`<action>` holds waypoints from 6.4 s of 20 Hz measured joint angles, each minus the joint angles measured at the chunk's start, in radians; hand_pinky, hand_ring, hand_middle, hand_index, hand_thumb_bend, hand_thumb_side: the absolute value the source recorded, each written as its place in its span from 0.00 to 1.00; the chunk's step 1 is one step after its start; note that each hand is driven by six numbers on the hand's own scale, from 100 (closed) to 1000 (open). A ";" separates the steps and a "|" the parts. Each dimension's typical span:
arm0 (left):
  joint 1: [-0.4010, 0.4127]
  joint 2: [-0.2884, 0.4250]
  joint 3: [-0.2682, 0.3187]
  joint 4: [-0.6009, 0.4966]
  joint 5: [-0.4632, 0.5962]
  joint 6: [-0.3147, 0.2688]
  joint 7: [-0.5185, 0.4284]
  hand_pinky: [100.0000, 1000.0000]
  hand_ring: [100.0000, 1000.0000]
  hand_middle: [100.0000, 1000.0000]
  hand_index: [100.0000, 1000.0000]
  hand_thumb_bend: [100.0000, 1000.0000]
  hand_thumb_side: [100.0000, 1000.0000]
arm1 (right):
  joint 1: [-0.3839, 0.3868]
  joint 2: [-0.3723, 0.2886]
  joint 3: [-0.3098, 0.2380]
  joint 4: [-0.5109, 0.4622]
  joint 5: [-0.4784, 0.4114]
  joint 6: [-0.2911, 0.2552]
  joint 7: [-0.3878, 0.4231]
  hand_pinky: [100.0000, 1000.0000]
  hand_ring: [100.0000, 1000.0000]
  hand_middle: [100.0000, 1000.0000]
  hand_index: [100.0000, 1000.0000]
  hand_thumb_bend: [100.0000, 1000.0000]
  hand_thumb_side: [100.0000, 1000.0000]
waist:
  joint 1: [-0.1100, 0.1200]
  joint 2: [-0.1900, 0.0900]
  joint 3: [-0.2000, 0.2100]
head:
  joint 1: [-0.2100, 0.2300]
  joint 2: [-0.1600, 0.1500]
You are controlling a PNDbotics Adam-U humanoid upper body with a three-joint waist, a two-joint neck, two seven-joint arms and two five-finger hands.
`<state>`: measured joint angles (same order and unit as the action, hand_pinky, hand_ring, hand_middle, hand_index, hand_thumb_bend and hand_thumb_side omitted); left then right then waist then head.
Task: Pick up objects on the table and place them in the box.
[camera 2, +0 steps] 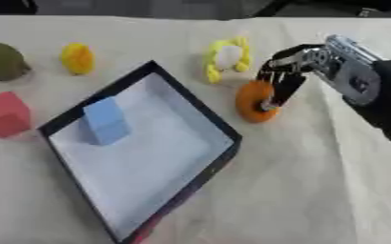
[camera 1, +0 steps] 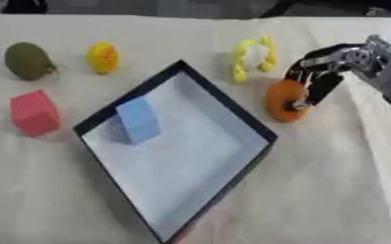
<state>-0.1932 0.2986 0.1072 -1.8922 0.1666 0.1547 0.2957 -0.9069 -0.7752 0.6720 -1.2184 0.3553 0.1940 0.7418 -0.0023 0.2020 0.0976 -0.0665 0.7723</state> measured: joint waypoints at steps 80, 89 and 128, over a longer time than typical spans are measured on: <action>0.007 0.001 -0.003 -0.001 0.000 0.004 -0.004 0.91 0.75 0.77 0.82 0.05 0.86 | -0.150 0.025 0.012 -0.459 -0.042 -0.055 0.030 0.88 0.86 0.79 0.85 0.00 0.30 | 0.000 -0.002 -0.013 | 0.002 0.000; 0.007 0.001 -0.003 -0.001 0.000 0.004 -0.004 0.91 0.75 0.77 0.82 0.05 0.86 | -0.145 -0.027 -0.156 -0.223 0.031 -0.159 0.125 0.91 0.93 0.86 0.90 0.10 0.48 | 0.000 -0.002 -0.019 | 0.002 0.000; -0.034 -0.006 -0.006 -0.007 0.000 0.006 -0.007 0.91 0.76 0.77 0.81 0.05 0.87 | -0.280 0.341 -0.433 0.620 0.609 -0.524 -0.091 0.85 0.76 0.64 0.74 0.12 0.27 | 0.000 0.041 0.034 | -0.035 -0.035</action>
<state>-0.2275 0.2931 0.1014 -1.8992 0.1666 0.1611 0.2888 -1.1866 -0.4338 0.2386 -0.5986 0.9648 -0.3297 0.6512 -0.0022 0.2427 0.1315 -0.1015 0.7371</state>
